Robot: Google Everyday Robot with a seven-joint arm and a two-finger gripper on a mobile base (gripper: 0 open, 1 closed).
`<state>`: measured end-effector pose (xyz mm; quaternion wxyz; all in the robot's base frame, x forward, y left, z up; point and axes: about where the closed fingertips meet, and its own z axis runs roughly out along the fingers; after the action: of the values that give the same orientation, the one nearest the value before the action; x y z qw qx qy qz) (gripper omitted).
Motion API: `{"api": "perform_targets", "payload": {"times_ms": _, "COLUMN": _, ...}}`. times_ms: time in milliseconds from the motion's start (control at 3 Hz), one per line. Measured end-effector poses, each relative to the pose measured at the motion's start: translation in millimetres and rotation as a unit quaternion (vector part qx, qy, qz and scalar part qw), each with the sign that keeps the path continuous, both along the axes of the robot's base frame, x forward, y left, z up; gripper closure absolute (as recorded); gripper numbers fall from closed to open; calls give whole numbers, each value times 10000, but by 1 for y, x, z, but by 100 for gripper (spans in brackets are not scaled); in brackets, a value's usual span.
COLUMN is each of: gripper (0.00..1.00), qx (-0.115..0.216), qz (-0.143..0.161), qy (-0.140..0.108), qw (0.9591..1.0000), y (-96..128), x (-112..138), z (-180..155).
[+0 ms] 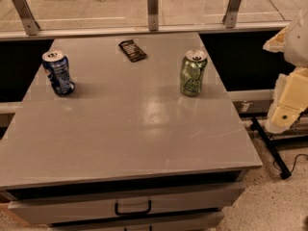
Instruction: Move rxbar chocolate near green can
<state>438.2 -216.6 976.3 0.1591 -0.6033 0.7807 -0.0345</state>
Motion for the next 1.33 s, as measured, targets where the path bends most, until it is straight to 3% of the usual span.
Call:
{"api": "perform_targets", "payload": {"times_ms": 333, "gripper": 0, "qx": 0, "qz": 1, "qy": -1, "qw": 10000, "y": 0, "x": 0, "z": 0}}
{"api": "perform_targets", "payload": {"times_ms": 667, "gripper": 0, "qx": 87, "qz": 161, "qy": -93, "qw": 9998, "y": 14, "x": 16, "z": -1}}
{"api": "perform_targets", "payload": {"times_ms": 1000, "gripper": 0, "qx": 325, "qz": 556, "qy": -371, "qw": 9972, "y": 65, "x": 69, "z": -4}}
{"api": "perform_targets", "payload": {"times_ms": 1333, "gripper": 0, "qx": 696, "qz": 1014, "qy": -696, "qw": 9900, "y": 133, "x": 131, "z": -6}}
